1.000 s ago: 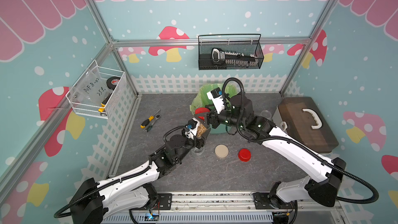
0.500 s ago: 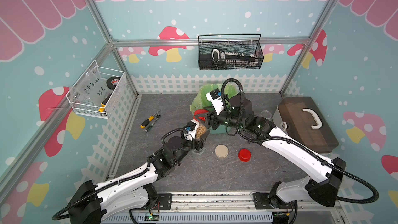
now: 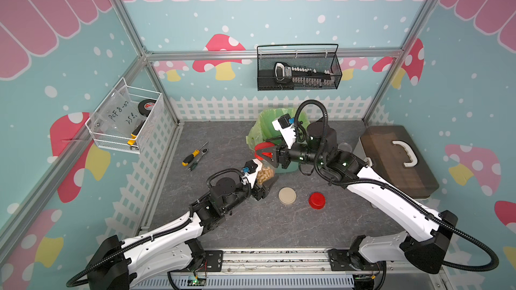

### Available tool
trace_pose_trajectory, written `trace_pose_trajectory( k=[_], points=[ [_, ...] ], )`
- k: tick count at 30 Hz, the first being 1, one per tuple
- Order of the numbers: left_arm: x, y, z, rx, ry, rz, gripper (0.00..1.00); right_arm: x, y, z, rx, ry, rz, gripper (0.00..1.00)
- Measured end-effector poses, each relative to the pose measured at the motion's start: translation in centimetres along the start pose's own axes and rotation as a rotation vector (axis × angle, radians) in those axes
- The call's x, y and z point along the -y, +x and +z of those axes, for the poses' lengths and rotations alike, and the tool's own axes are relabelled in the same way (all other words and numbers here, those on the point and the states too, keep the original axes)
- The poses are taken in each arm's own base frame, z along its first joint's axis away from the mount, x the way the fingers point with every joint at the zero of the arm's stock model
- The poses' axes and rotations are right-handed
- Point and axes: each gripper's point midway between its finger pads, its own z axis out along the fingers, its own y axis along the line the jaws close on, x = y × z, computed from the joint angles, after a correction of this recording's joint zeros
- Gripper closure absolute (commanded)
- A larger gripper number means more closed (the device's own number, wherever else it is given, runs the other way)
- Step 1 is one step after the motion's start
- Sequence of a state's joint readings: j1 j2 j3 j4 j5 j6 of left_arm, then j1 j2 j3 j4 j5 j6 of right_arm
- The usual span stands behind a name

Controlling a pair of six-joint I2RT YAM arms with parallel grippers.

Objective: Empty moldy peanuts from jars
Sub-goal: Unscrew the lid from the jar.

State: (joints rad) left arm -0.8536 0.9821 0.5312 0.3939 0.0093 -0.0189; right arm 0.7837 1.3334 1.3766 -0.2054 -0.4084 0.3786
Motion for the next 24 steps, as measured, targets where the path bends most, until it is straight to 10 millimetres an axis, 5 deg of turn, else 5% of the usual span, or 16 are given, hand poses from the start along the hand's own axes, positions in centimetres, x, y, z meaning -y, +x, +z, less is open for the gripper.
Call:
trace_pose_trajectory(
  k=[24],
  points=[
    [2.0, -0.6, -0.5, 0.014, 0.116, -0.014, 0.71, -1.2, -0.5, -1.6, 0.101, -0.123, 0.015, 0.49]
  ],
)
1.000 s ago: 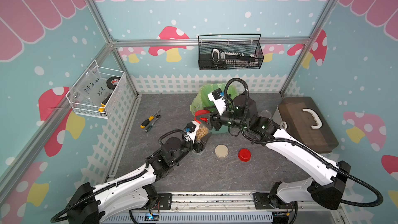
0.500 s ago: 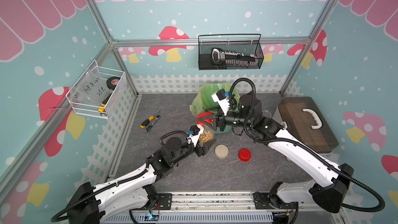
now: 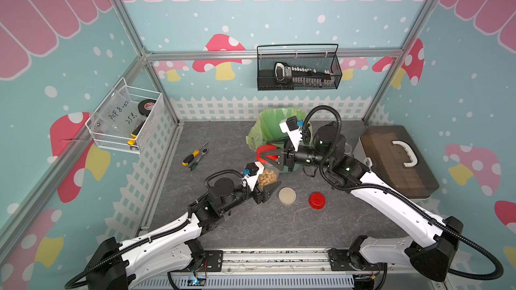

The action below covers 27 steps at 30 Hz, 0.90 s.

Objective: Empty moldy peanuts from jars
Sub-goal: Unscrew the lid from the jar.

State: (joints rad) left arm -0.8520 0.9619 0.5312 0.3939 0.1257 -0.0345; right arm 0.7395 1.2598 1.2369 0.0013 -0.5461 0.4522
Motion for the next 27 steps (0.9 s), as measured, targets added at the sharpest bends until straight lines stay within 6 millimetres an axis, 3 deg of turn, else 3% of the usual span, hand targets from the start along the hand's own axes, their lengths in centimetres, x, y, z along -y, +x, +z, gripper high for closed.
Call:
trace_pose_trajectory(
  k=[8, 27],
  points=[
    [0.2, 0.0, 0.2, 0.002, 0.012, -0.003, 0.71, 0.9, -0.7, -1.4, 0.069, 0.091, -0.017, 0.48],
    [0.6, -0.2, 0.4, 0.008, 0.036, -0.009, 0.71, 2.2, -0.6, -2.0, 0.109, 0.169, -0.025, 0.48]
  ],
)
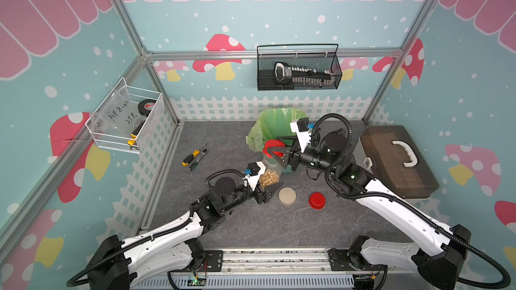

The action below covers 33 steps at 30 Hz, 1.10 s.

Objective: Empty moldy peanuts from jars
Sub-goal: Unscrew the lid from the jar, then place the lid at the center of the board.

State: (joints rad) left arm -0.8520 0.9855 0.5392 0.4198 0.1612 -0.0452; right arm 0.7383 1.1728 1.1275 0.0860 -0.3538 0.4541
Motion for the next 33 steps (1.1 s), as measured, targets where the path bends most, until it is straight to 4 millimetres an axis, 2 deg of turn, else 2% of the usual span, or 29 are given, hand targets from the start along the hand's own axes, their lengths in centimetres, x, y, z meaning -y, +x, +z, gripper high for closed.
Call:
trace_pose_trajectory(
  k=[9, 14, 19, 24, 33],
  points=[
    [0.0, 0.0, 0.0, 0.002, -0.001, 0.000, 0.71, 1.3, -1.9, -3.3, 0.088, 0.130, -0.053, 0.48],
    [-0.2, -0.1, 0.0, 0.002, -0.012, 0.000, 0.71, 2.8, -2.1, -4.8, 0.092, 0.238, -0.086, 0.48],
    [-0.6, -0.4, -0.2, 0.014, -0.035, 0.002, 0.71, 5.7, -0.8, -6.8, 0.051, 0.418, -0.136, 0.48],
    [-1.2, -1.3, -0.7, 0.041, -0.066, 0.006, 0.71, 9.6, 0.9, -9.8, -0.014, 0.644, -0.189, 0.48],
    [-2.6, -2.3, -1.7, 0.075, -0.135, 0.015, 0.71, 14.2, 3.8, -14.8, -0.076, 0.867, -0.177, 0.47]
  ],
)
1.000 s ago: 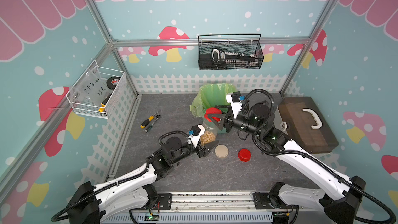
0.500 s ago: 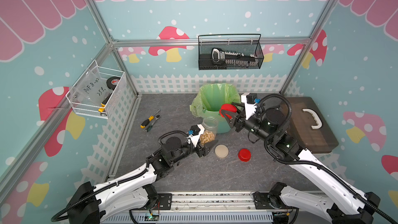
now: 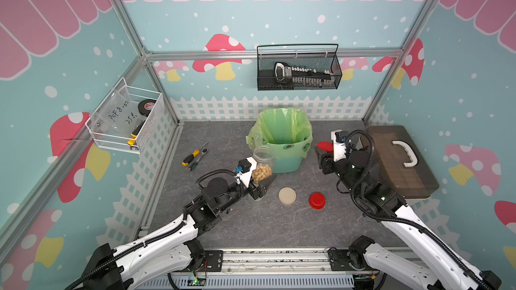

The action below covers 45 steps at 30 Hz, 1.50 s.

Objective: Empty moldy peanuts from jars
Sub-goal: Place the lid at the center of the board.

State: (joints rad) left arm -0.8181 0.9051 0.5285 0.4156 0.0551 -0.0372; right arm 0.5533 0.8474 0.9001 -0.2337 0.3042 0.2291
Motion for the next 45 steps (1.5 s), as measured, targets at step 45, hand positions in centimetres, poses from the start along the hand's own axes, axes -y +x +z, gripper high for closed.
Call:
trace_pose_trajectory(
  k=[45],
  points=[
    [-1.4, 0.6, -0.9, 0.009, -0.063, 0.001, 0.71, 11.0, 22.7, 6.1, -0.345, 0.279, 0.411, 0.43]
  ],
)
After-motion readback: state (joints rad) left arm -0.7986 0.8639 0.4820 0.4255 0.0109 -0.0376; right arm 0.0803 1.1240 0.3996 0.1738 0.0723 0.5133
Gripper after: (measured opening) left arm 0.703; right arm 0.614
